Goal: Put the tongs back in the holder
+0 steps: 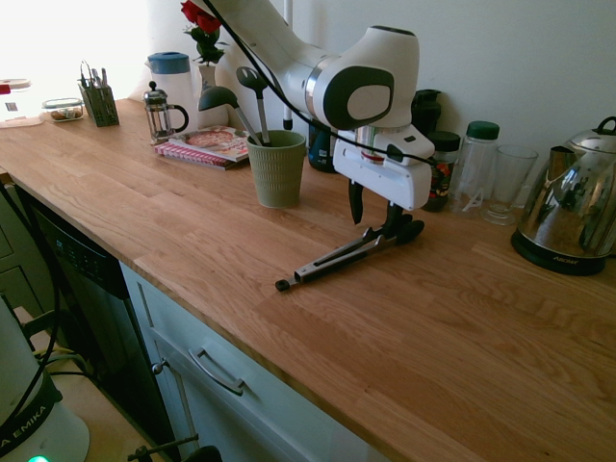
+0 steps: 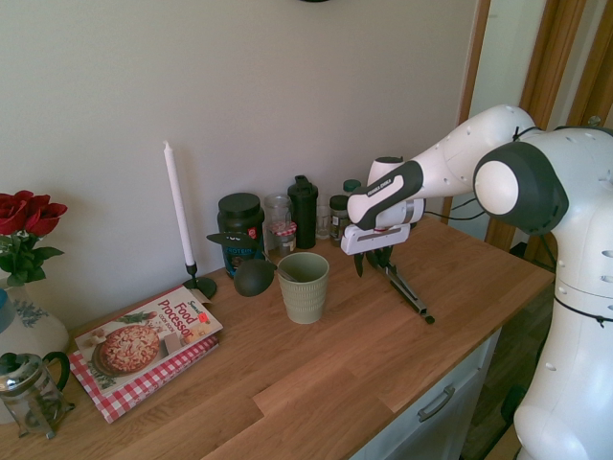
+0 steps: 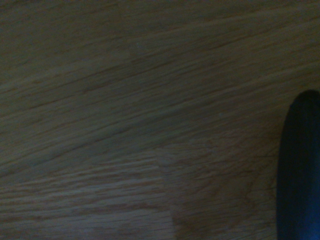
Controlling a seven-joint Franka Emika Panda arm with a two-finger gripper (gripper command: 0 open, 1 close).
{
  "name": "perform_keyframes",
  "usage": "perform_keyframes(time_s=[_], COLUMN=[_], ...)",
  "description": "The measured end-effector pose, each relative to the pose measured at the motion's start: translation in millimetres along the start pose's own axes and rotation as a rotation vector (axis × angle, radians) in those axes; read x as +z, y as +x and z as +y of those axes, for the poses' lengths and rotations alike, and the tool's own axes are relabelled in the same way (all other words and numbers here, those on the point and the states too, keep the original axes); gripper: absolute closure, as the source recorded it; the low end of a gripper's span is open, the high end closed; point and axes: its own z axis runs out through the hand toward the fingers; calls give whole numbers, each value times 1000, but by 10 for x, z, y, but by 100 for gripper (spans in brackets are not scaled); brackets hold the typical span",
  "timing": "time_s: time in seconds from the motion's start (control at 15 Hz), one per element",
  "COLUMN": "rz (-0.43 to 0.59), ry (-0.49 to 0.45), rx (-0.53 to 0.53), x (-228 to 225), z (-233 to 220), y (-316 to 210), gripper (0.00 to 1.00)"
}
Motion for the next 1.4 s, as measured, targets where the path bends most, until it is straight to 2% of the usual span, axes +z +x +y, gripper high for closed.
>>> perform_keyframes(time_s=[1.07,1.2,1.4], rz=[21,32,52], ry=[1,24,89], rx=[6,-1,-22], x=[-15,-250,-1060], z=[105,52,-28], y=[-7,-34,-134], gripper=[100,100,100])
